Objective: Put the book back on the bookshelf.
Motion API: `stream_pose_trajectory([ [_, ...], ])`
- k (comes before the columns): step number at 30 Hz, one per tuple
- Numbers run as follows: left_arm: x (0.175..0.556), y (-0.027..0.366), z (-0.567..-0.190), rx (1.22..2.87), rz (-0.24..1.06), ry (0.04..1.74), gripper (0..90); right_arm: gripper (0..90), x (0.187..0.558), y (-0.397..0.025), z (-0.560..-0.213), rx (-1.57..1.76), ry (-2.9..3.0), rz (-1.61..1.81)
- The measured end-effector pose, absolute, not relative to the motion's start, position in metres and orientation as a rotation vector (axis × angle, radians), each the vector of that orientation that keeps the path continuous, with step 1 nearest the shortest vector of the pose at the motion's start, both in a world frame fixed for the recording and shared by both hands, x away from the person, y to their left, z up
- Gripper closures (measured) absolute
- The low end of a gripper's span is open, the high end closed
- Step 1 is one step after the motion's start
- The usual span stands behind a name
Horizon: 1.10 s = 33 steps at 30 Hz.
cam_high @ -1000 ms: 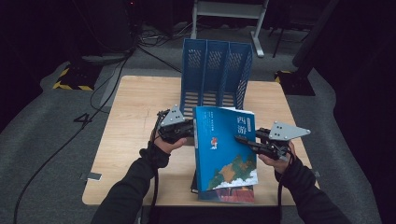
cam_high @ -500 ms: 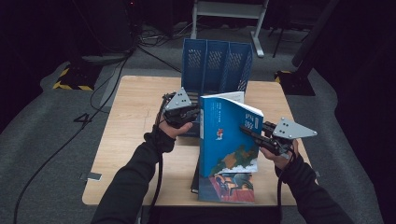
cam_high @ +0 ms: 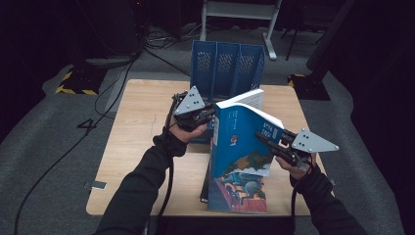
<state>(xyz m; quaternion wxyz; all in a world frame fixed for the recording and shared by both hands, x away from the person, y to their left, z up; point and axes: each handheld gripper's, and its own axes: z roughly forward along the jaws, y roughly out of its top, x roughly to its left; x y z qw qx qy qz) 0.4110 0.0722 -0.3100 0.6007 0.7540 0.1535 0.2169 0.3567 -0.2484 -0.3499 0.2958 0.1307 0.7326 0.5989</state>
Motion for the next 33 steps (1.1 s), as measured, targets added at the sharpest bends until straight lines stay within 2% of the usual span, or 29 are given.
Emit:
stream_pose_trajectory([
  [2, 0.408, 0.072, -0.309, 1.743, 0.509, 0.354, 84.3, 76.2, 0.354, -0.249, -0.35, 0.339, 1.947, 1.596],
  [9, 0.386, 0.077, -0.308, 1.703, 0.501, 0.346, 79.4, 76.2, 0.336, -0.253, -0.35, 0.258, 1.964, 1.588],
  [12, 0.38, 0.079, -0.308, 1.692, 0.501, 0.354, 72.8, 75.4, 0.331, -0.255, -0.349, 0.238, 1.973, 1.588],
  [16, 0.374, 0.079, -0.308, 1.687, 0.51, 0.353, 70.7, 74.7, 0.328, -0.256, -0.35, 0.236, 1.976, 1.588],
  [20, 0.369, 0.081, -0.307, 1.7, 0.515, 0.348, 62.6, 72.9, 0.324, -0.258, -0.349, 0.226, 1.987, 1.589],
  [26, 0.362, 0.086, -0.309, 1.742, 0.533, 0.382, 45.7, 75.7, 0.321, -0.262, -0.349, 0.192, 2.025, 1.62],
  [33, 0.351, 0.098, -0.32, 1.809, 0.561, 0.422, 34.9, 75.5, 0.319, -0.264, -0.35, 0.18, 2.03, 1.623],
])
